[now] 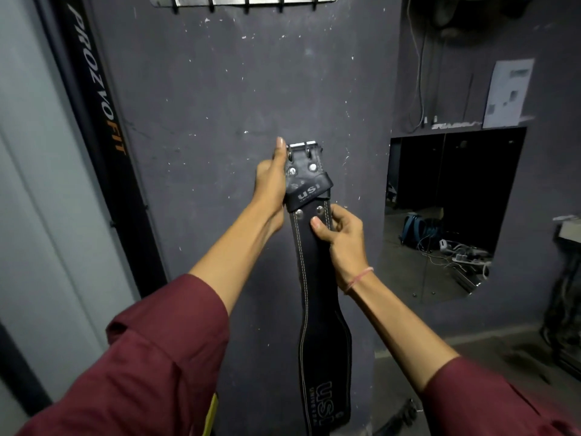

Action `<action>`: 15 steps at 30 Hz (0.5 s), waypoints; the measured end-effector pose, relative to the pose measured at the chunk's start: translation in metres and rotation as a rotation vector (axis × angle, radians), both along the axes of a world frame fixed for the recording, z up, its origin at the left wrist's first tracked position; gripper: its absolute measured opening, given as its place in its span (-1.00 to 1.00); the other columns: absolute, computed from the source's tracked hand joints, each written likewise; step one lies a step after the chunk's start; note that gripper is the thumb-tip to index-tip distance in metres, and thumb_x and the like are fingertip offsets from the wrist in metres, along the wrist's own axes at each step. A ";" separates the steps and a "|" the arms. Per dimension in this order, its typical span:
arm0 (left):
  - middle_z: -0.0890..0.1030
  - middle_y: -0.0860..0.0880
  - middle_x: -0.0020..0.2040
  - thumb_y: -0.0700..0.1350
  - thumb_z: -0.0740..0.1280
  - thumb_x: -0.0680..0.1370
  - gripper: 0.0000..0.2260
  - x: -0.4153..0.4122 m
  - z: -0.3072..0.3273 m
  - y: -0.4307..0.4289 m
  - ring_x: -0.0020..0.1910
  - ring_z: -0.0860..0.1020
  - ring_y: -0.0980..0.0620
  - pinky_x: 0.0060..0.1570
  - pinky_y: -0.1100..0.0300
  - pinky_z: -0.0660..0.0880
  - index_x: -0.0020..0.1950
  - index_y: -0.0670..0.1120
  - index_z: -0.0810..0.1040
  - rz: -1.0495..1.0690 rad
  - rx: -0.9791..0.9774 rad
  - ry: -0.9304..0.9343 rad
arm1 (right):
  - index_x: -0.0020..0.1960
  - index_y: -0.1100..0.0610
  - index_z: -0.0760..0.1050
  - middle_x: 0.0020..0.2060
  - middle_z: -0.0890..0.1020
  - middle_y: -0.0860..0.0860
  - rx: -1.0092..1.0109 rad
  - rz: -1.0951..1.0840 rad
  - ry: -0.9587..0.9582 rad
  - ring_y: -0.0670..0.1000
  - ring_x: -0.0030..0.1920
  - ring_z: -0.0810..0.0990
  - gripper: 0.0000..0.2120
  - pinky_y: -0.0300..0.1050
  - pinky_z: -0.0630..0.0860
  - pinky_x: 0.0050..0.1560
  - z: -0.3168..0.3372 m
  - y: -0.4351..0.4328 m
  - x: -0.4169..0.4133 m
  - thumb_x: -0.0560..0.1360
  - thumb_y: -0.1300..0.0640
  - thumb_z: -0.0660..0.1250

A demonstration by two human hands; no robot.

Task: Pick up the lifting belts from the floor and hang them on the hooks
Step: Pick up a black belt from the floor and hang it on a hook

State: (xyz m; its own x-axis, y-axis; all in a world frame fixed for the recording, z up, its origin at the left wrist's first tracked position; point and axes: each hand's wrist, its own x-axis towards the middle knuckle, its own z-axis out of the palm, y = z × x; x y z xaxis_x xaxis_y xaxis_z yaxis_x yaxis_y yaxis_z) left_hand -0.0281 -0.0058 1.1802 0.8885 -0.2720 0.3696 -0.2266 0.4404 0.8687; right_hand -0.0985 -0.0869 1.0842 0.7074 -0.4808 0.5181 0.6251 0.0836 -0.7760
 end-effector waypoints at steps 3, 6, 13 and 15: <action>0.57 -0.25 -0.20 0.06 0.23 0.62 -0.65 0.003 -0.003 -0.005 -0.26 0.53 -0.13 -0.17 -0.13 0.54 -0.02 -0.25 0.53 0.078 -0.049 -0.052 | 0.08 0.41 0.51 -0.12 0.64 0.18 -0.045 0.024 0.023 0.08 -0.11 0.60 -0.81 -0.07 0.59 -0.04 -0.017 0.006 -0.006 0.46 0.44 0.37; 0.48 -0.18 -0.16 0.21 0.25 0.53 -0.59 0.009 -0.016 -0.007 -0.23 0.42 -0.14 -0.22 -0.09 0.43 0.01 -0.15 0.51 0.119 -0.088 -0.082 | 0.13 0.32 0.54 -0.02 0.70 0.08 -0.119 0.049 0.107 0.02 0.00 0.65 -0.66 -0.06 0.59 0.10 -0.070 0.011 -0.018 0.39 0.49 0.42; 0.50 -0.02 -0.25 0.08 0.21 0.62 -0.81 0.015 -0.021 0.006 -0.35 0.47 0.06 -0.25 0.06 0.43 -0.04 -0.03 0.39 0.252 -0.094 -0.168 | -0.10 0.20 0.54 -0.22 0.63 -0.04 -0.224 -0.086 0.213 -0.08 -0.14 0.57 -0.87 -0.13 0.54 -0.07 -0.092 0.021 -0.022 0.48 0.41 0.37; 0.49 0.05 -0.29 -0.03 0.19 0.67 -0.90 0.017 -0.021 0.007 -0.43 0.43 0.18 -0.34 0.20 0.38 0.08 -0.05 0.38 0.285 -0.099 -0.213 | 0.04 0.19 0.54 -0.10 0.67 -0.05 -0.294 -0.115 0.125 -0.09 -0.04 0.61 -0.77 -0.14 0.56 0.08 -0.048 0.023 -0.007 0.47 0.44 0.35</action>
State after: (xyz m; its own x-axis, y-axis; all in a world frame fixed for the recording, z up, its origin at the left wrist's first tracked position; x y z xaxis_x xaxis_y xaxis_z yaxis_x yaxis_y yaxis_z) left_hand -0.0110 0.0011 1.1594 0.8238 0.0220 0.5664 -0.5235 0.4128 0.7453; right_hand -0.1059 -0.0639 1.0363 0.7240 -0.4038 0.5592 0.5160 -0.2210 -0.8276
